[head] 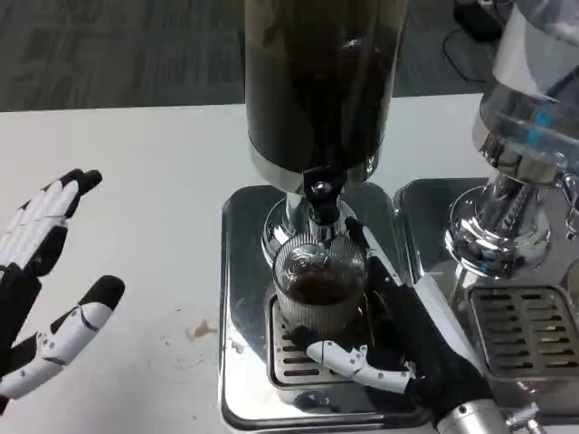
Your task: Grasp the cup under the faucet to collect the drink, then remove the cup.
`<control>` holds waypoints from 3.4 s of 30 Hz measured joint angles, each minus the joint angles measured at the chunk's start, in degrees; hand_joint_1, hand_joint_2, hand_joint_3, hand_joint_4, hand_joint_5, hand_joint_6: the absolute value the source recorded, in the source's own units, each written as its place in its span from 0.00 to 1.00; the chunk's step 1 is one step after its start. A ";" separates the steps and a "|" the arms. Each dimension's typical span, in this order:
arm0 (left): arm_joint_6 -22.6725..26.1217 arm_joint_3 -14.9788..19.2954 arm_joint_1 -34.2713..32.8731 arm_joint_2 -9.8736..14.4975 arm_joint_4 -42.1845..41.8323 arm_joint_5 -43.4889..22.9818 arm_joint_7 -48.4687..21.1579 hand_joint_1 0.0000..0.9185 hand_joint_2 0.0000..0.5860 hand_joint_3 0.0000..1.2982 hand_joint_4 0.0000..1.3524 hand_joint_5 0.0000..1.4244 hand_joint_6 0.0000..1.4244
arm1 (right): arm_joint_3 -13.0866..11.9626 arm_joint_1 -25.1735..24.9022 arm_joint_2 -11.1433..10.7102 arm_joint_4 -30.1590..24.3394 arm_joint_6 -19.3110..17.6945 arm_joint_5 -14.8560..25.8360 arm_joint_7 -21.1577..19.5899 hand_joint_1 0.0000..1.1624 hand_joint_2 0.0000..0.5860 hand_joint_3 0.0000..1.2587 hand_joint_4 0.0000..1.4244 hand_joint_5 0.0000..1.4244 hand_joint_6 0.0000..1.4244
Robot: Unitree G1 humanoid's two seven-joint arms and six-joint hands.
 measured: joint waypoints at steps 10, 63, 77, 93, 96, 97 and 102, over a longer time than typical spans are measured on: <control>-1.81 -1.12 1.07 2.53 2.91 5.71 4.20 0.00 0.41 0.06 0.00 0.00 0.00 | 0.07 -1.18 1.54 3.52 -2.61 1.80 -1.02 0.62 0.24 0.00 0.00 0.01 0.15; 1.75 -3.28 5.42 2.87 1.53 4.42 8.12 0.00 0.41 0.13 0.00 0.00 0.00 | 0.42 -6.15 3.86 12.89 -8.05 1.64 -5.95 0.77 0.20 0.26 0.27 0.35 0.43; 2.89 -2.95 6.94 2.85 0.04 3.80 8.13 0.00 0.40 0.14 0.00 0.00 0.00 | 0.41 -6.74 4.89 15.97 -10.81 -0.11 -10.03 0.79 0.21 0.33 0.34 0.42 0.51; 2.87 -3.20 6.10 3.59 1.38 3.33 8.10 0.00 0.40 0.13 0.00 0.00 0.00 | 0.38 -6.50 5.96 16.89 -11.42 -1.65 -13.95 0.80 0.23 0.37 0.39 0.49 0.62; 2.86 -3.79 5.24 3.65 1.70 2.96 8.10 0.00 0.40 0.13 0.00 0.00 0.00 | 0.35 -6.12 5.95 16.56 -11.47 -1.87 -14.37 0.80 0.23 0.38 0.39 0.49 0.62; 2.84 -4.06 5.08 3.67 1.83 2.84 8.10 0.00 0.40 0.13 0.00 0.00 0.00 | 0.35 -5.89 5.89 16.28 -11.47 -2.03 -14.37 0.80 0.23 0.38 0.39 0.49 0.62; 2.70 -5.06 4.31 4.13 3.23 2.79 8.09 0.00 0.40 0.13 0.00 0.00 0.00 | 0.14 -3.58 5.15 13.57 -11.33 -2.70 -13.91 0.80 0.21 0.38 0.39 0.50 0.64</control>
